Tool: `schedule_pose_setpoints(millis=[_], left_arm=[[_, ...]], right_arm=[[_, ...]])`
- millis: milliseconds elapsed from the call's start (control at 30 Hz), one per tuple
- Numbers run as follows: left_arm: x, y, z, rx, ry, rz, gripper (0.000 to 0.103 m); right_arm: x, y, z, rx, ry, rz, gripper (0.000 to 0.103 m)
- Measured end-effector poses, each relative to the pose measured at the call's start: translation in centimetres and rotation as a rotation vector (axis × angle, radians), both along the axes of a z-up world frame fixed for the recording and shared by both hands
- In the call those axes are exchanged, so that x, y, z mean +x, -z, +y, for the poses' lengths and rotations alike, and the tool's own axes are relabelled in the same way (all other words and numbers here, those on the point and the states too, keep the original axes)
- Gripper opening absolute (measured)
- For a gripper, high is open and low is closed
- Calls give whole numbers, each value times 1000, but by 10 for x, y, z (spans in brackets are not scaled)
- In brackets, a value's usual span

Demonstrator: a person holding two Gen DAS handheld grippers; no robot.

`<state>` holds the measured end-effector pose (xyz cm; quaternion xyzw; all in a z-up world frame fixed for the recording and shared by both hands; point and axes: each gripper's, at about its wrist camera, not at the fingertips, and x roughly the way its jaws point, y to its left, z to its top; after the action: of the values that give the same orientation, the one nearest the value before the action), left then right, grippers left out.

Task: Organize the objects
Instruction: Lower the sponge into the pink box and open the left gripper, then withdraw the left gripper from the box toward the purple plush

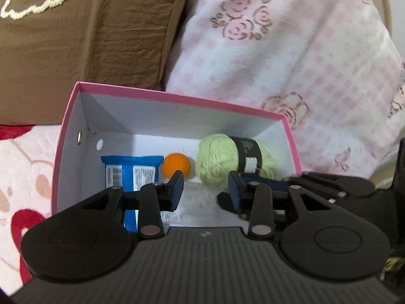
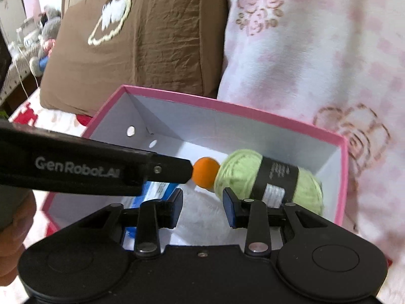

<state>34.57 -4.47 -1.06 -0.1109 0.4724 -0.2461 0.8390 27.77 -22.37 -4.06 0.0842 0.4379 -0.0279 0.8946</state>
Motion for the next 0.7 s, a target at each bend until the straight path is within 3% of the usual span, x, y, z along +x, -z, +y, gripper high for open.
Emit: schedule_pose_setpoints(millis=[333,433,700], left_arm=[[-45,-37,1,50,73,-13,36],[-62,-47,5,102,49,-44,36],[-97,-72,18,105,35,-59,36]], right_arm=[[-52,-44,11,-50,-77,-43,39],[-63,-56,18,-75,-98,-46,40],[-94,-82,33,-128,-132,-49,46]])
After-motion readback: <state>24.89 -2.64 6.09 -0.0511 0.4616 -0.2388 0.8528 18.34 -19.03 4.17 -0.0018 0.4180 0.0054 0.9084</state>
